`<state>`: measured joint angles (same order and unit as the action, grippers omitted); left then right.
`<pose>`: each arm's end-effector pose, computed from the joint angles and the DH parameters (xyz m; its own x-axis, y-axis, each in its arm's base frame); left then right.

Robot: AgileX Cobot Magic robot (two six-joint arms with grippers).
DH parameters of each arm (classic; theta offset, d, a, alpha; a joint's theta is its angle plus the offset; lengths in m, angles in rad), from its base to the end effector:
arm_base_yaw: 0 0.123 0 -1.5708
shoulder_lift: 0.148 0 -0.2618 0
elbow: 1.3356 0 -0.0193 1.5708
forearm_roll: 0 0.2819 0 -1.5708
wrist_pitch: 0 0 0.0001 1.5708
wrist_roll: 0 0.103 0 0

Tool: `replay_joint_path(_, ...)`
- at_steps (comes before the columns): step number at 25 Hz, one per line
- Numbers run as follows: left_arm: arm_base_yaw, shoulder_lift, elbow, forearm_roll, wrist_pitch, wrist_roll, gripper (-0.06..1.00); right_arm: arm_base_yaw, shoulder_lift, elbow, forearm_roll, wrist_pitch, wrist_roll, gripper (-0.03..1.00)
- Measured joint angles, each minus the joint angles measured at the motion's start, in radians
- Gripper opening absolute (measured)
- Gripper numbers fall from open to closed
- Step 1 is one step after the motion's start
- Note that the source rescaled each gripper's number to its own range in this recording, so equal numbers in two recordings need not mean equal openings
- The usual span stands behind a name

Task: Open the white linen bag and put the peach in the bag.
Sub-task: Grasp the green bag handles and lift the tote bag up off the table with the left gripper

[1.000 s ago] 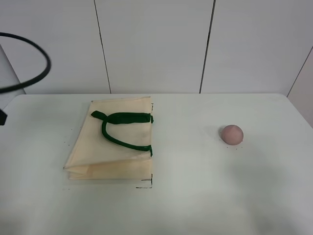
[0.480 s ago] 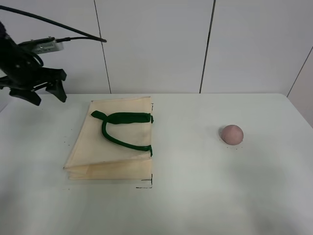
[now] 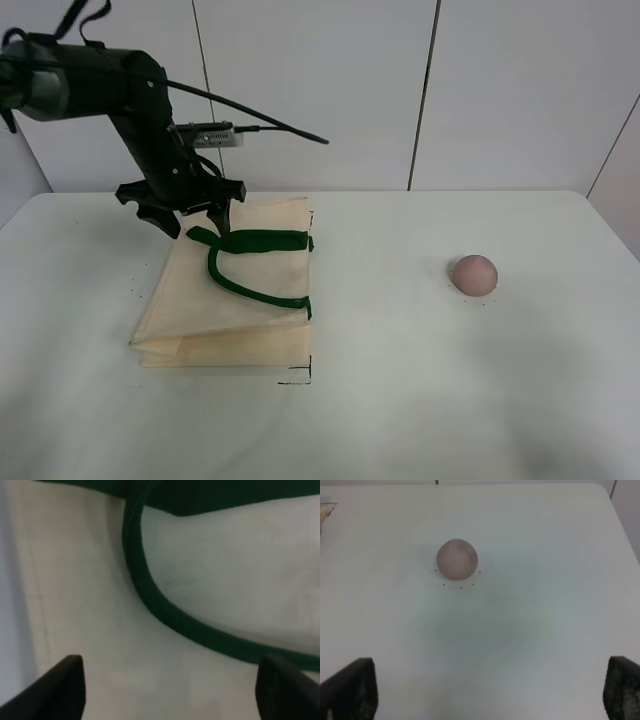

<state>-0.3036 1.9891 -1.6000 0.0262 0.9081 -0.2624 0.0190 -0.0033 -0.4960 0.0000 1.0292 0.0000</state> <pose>0.4316 -0.1330 0.1822 -0.9370 0.0381 -0.3472 0.0655 0.9956 -0.0674 0.0581 0.0011 0.2886 -0.4283 -0.0081 -0.9036 -0.0190 0.9998 0.0000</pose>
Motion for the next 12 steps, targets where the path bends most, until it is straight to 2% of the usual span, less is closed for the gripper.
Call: replay_joint_path(12, -0.001, 0.197, -0.011, 0.016, -0.142, -0.024, 1.00, 0.000, 0.000, 0.000, 0.000, 0.000, 0.000, 1.00)
